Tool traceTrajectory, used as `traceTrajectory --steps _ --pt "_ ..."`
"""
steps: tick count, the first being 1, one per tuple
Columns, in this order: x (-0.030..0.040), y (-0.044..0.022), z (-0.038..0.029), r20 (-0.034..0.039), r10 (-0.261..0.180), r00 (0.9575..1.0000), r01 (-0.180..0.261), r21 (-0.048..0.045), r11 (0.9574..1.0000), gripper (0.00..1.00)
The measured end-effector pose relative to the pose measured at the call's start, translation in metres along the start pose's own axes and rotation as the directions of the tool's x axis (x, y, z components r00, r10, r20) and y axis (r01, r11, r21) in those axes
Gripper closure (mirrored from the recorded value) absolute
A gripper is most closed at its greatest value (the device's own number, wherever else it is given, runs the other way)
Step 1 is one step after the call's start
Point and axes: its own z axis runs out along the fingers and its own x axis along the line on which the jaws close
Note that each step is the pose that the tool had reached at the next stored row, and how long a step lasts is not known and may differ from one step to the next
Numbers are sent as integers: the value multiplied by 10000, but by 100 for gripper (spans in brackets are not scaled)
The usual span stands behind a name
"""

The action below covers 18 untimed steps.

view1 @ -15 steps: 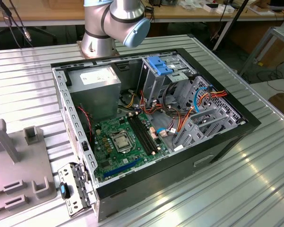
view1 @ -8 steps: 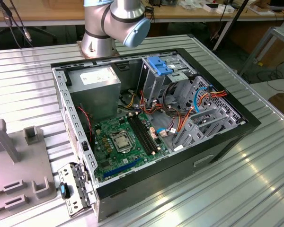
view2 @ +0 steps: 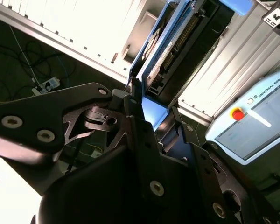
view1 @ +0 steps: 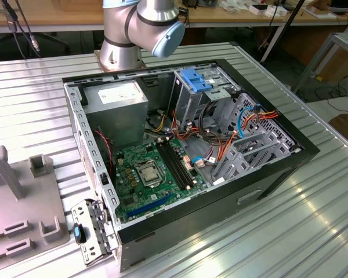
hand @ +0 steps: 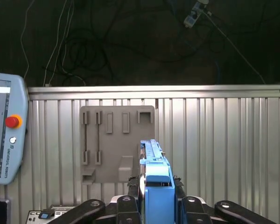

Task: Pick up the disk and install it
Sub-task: 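Pick up the disk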

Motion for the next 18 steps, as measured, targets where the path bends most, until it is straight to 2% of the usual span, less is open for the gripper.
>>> traceTrajectory --steps 6,8,11,15,18 --pt "-3 -194 6 0 0 10000 0 1 10000 63" --pt "-4 -232 7 0 -1 10000 1 1 10000 63" --pt "-6 -342 10 0 1 10000 -1 1 10000 63" --pt "-7 -421 14 0 0 10000 0 2 10000 63" --pt "-8 -506 17 1 -1 10000 1 1 10000 63"
